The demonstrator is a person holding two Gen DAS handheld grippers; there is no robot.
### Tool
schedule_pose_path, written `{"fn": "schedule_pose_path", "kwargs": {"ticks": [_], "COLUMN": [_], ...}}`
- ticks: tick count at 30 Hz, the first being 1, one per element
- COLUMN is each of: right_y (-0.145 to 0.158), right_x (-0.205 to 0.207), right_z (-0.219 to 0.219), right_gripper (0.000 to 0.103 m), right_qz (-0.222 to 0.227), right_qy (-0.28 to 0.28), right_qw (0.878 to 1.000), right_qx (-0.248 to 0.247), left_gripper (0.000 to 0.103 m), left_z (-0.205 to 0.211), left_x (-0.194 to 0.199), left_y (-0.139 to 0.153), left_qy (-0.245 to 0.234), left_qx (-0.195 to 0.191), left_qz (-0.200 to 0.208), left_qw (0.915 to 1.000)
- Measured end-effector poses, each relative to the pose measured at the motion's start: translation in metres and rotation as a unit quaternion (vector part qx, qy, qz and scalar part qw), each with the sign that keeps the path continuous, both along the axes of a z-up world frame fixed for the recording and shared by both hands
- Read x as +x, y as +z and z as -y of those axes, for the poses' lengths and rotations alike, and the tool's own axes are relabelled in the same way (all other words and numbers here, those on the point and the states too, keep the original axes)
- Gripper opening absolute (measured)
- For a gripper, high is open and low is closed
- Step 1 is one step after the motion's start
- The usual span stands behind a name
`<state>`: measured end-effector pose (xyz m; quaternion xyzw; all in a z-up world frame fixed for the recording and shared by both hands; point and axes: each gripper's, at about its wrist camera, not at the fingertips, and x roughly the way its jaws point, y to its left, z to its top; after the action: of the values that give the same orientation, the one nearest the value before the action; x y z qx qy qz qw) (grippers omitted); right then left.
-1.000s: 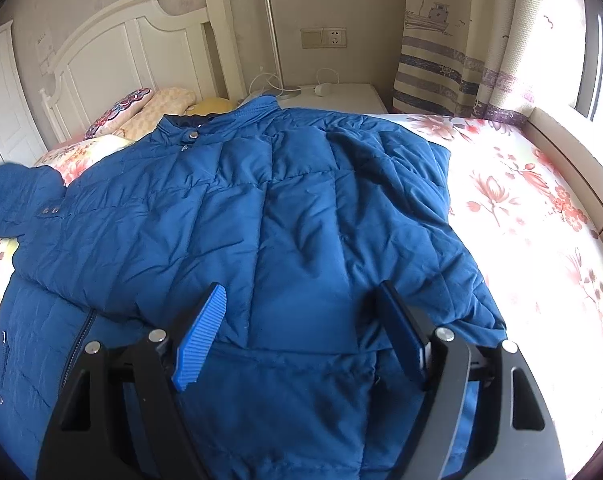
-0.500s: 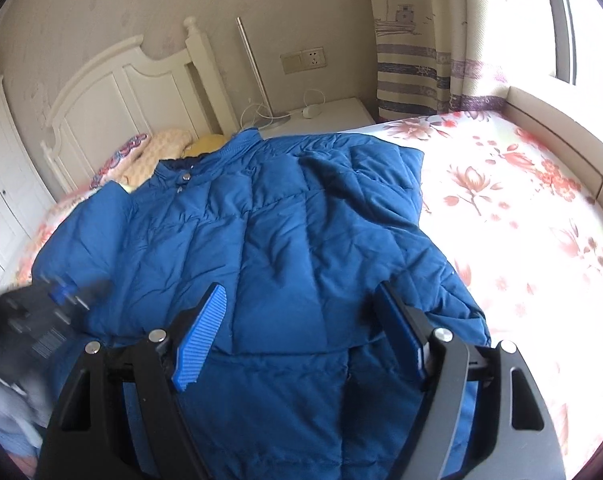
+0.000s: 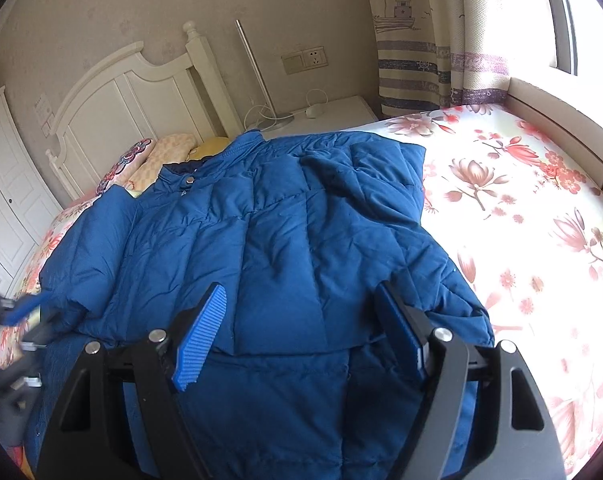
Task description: Fold large clothes
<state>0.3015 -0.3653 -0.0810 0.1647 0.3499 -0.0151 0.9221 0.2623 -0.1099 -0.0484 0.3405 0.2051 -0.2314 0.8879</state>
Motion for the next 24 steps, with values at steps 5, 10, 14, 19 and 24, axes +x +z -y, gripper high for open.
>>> {"fn": "schedule_pose_path", "kwargs": {"ticks": [5,10,14,19,24], "right_y": [0.004,0.025,0.037,0.030,0.001], "right_x": [-0.001,-0.010,-0.012,-0.017,-0.006], "right_z": [-0.009,-0.061,-0.135,-0.244,-0.308], "right_gripper": [0.076,0.076,0.075,0.075,0.074], "right_qz": [0.002,0.041,0.058,0.102,0.099], "right_qy": [0.000,0.055,0.157,0.286,0.334], "right_qw": [0.999,0.987,0.962,0.891,0.839], "right_qx": [-0.034,-0.143,-0.215,-0.337,-0.419], "left_gripper": [0.022,0.022,0.022,0.023,0.023], "left_z": [-0.151,-0.194,-0.211,-0.228,-0.240], "left_x": [0.043,0.069,0.069,0.067,0.068], "left_y": [0.029,-0.025,-0.048,-0.052,-0.065], "left_qy": [0.187,0.300,0.333,0.331,0.343], "left_qx": [-0.336,-0.319,-0.331,-0.366,-0.387], "left_qz": [-0.086,-0.143,-0.171,-0.178,-0.204], "left_qw": [0.9192,0.8875,0.8661,0.8510,0.8314]}}
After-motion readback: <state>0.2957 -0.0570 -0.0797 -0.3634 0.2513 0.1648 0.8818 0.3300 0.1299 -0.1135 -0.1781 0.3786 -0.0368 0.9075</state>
